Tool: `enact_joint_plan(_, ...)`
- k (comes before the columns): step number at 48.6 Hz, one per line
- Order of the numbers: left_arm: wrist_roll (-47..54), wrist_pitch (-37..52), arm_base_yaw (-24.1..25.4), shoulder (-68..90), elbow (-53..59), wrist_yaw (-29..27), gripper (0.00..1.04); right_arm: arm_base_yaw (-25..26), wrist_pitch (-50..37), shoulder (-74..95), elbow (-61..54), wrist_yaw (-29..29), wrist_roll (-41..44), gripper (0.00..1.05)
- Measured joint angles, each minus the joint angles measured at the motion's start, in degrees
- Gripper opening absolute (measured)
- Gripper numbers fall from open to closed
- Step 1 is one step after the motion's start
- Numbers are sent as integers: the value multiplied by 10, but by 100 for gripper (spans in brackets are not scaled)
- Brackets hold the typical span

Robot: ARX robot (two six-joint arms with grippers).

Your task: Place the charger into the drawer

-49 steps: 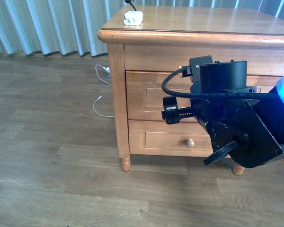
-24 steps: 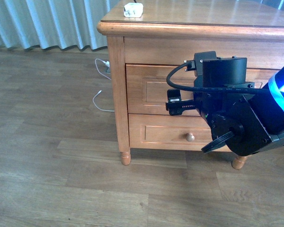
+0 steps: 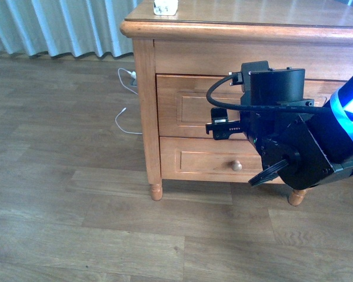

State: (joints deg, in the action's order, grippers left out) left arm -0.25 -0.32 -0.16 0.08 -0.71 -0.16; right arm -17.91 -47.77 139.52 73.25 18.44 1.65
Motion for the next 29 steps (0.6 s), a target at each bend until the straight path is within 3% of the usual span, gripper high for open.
enact_joint_plan(7, 0, 0, 0, 0, 0, 0, 99, 0, -1, 0, 0, 2, 0, 64)
enact_joint_plan(14, 0, 0, 0, 0, 0, 0, 99, 1, -1, 0, 0, 4, 0, 34)
enact_joint_plan(17, 0, 0, 0, 0, 0, 0, 99, 3, -1, 0, 0, 3, 0, 26)
enact_joint_plan(29, 0, 0, 0, 0, 0, 0, 99, 5, -2, -1, -8, -1, 0, 23)
